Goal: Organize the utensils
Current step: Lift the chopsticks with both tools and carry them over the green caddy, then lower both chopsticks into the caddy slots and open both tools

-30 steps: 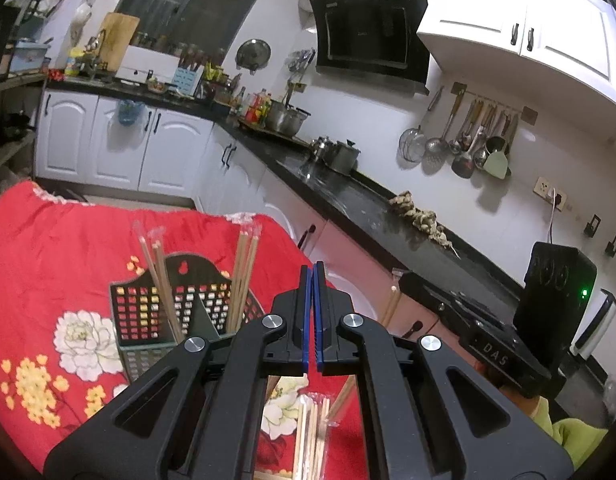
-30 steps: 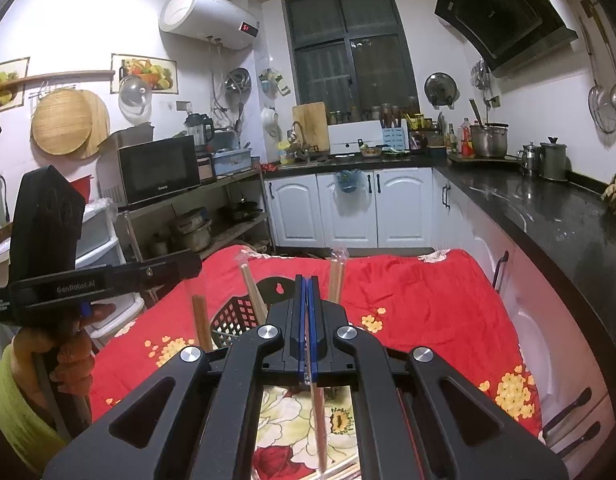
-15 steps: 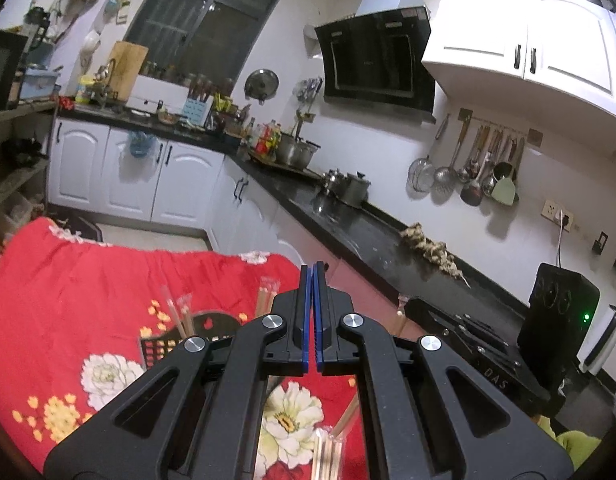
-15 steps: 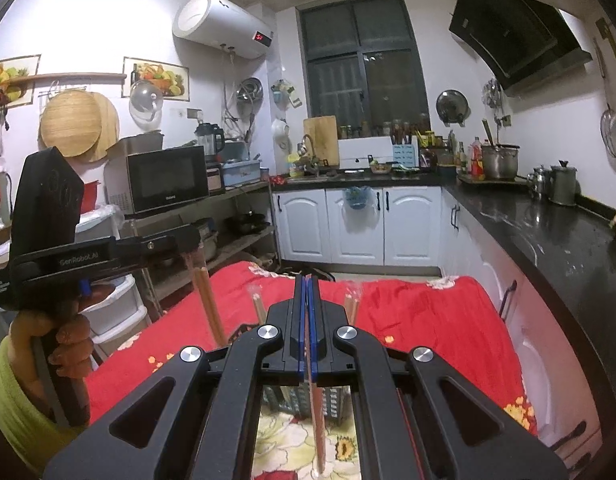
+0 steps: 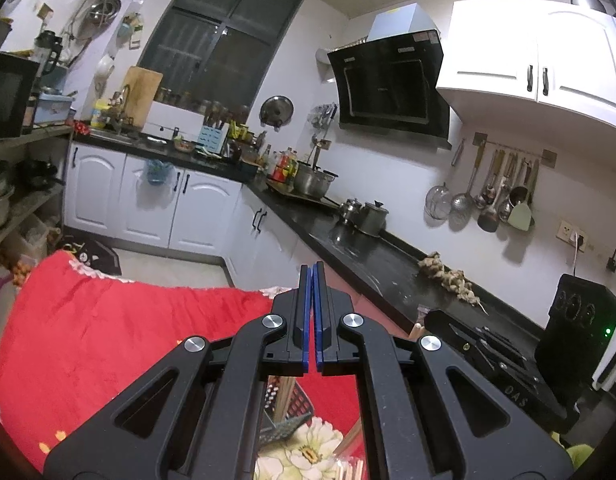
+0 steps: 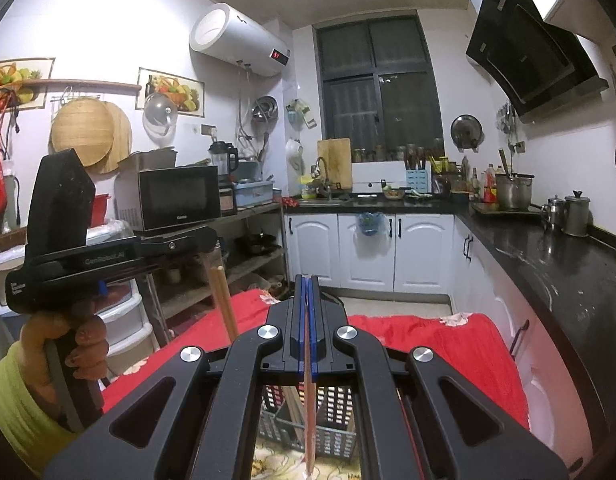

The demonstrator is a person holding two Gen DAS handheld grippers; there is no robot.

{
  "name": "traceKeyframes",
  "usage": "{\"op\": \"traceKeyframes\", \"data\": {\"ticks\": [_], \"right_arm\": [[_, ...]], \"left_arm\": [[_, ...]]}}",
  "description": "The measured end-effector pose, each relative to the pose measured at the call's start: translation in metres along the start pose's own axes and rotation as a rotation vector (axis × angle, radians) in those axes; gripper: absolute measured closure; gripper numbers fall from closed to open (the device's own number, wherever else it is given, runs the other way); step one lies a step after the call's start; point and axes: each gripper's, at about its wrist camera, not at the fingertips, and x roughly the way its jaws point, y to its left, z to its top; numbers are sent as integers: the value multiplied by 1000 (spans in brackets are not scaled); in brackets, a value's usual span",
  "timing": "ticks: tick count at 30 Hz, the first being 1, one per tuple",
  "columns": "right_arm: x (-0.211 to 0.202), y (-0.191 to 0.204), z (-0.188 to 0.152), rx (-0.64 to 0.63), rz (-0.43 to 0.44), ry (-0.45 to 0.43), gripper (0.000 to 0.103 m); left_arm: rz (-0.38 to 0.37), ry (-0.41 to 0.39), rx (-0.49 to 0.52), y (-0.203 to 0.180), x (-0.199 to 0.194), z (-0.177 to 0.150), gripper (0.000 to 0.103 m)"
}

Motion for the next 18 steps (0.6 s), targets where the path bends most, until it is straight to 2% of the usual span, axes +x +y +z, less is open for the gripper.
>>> {"op": "traceKeyframes", "data": {"ticks": [8,18], "right_arm": [[22,-7,13,1,-31,-10,101],[50,-24,19,24,-52,-5,101]], "left_arm": [[49,-18,37,3,16,10,103],[85,0,36,19,34,8,103]]}}
